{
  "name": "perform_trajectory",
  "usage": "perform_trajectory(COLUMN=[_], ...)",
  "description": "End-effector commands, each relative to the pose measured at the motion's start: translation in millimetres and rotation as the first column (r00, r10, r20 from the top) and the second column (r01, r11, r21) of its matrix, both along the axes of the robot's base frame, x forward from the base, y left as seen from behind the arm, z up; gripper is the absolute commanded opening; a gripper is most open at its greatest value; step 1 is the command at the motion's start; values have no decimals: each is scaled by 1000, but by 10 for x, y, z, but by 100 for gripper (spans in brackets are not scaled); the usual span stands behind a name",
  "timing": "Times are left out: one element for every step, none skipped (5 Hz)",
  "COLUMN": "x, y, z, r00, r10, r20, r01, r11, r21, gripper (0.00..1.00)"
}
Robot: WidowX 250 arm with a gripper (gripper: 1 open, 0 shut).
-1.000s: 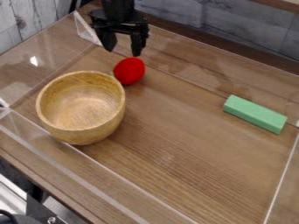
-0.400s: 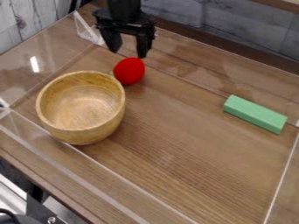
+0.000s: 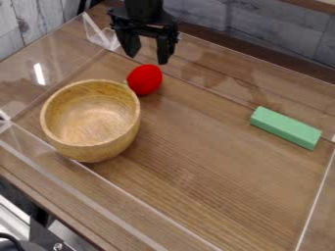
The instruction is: Move the red fruit to the left
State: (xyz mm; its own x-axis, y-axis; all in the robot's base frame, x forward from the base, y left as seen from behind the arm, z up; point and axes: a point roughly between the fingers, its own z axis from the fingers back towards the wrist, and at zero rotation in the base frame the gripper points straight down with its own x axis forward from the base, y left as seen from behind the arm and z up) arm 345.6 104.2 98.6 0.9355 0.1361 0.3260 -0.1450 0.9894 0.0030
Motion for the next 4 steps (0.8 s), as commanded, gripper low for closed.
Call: perform_trajectory(x=[12,3,-6,-10], y=[-54,-87,-108,-127], z=[245,235,209,181], r00=[998,998,998,999], r10=[-12,-24,-31,-38], r20=[60,54,46,38], r01=[10,22,29,37], r11=[1000,999,999,998], r21=[28,33,37,42], gripper=[100,100,100,100])
